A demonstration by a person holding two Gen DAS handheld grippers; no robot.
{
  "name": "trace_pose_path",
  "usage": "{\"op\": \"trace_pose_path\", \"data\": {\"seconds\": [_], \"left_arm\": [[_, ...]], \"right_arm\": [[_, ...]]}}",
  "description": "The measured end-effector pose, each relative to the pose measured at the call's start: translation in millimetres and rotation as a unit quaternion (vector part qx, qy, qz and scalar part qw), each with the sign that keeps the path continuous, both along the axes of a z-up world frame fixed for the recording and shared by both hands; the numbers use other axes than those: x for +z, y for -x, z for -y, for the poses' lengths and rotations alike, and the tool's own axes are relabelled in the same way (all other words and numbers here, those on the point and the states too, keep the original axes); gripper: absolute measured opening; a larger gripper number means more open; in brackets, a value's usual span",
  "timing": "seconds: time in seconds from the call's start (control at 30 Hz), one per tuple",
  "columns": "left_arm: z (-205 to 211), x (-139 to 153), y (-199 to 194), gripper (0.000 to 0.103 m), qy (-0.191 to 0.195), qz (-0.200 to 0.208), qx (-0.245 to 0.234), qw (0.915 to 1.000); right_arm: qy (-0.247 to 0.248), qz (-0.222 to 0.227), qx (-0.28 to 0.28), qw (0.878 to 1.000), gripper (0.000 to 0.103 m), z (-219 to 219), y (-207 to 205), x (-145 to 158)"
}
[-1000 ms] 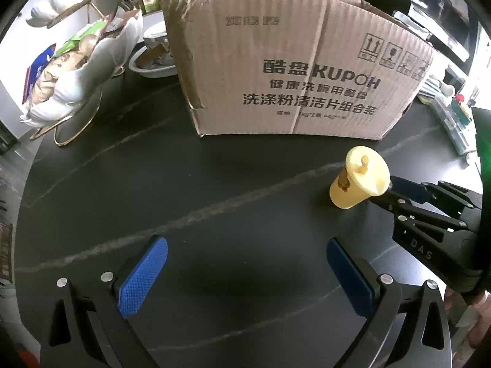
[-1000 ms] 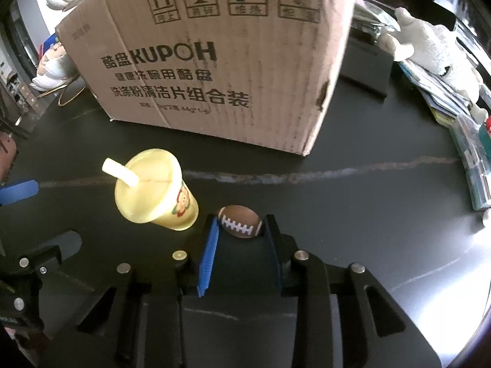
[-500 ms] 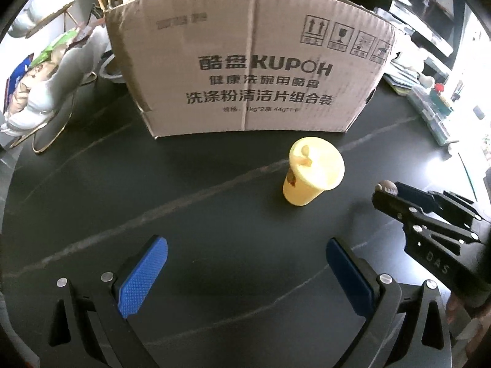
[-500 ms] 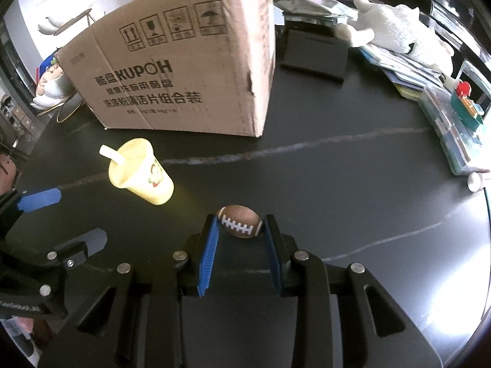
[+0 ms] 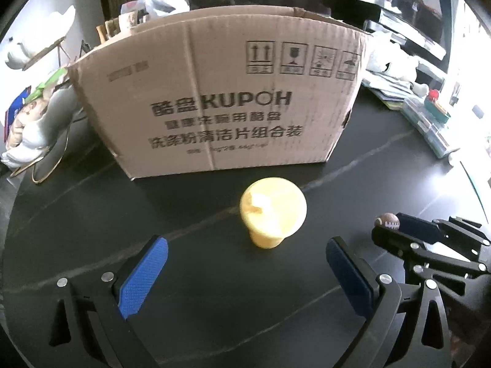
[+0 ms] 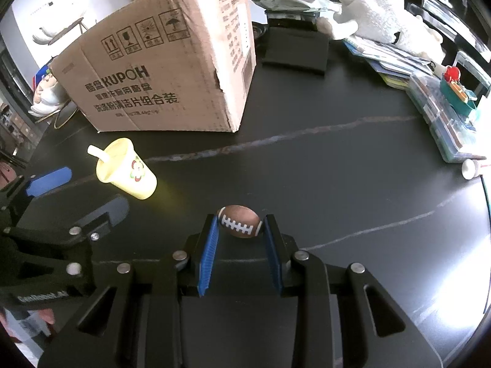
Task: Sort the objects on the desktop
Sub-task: 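Grip the yellow sippy cup with the left tool and lift it, then carry the yellow cup and brown football over the box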
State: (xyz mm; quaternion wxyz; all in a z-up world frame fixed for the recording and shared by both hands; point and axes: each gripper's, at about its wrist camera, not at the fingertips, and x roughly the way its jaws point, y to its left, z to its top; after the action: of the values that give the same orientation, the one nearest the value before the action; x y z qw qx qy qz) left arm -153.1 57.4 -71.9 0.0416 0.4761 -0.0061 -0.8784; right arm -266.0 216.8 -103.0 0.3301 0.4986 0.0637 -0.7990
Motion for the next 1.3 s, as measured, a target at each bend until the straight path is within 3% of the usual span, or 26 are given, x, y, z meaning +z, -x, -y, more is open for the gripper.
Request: {"op": "trace_pose_path", "data": {"seconds": [0.2,0.43,0.6,1.3], "left_arm": [[-4.1,-10.8,13.8,0.089,-0.009,0.015,0.007,0.9998],[-8.6,-28.2,27.4,0.045,-0.015,0.047,-0.006,0.9988],[-12.8,-29.9,33.3,0.029,-0.016,0.048,-0.017,0.9986],[-23.1,-7.1,21.4,0.029,0.003,0.009,-0.006,0.9999]], "right_arm": [[0.007,0.004,0.0,1.0,0.027,-3.4,3.4,-1.9],[0.011,0.01,0.0,1.0,0.028,-5.3,6.6,-6.3],[0.01,0.013,0.004,1.0,0.028,-3.9,7.4,-9.1],[0.012,0.007,0.008,1.0,0.028,3.3,0.8,-0.6]]}}
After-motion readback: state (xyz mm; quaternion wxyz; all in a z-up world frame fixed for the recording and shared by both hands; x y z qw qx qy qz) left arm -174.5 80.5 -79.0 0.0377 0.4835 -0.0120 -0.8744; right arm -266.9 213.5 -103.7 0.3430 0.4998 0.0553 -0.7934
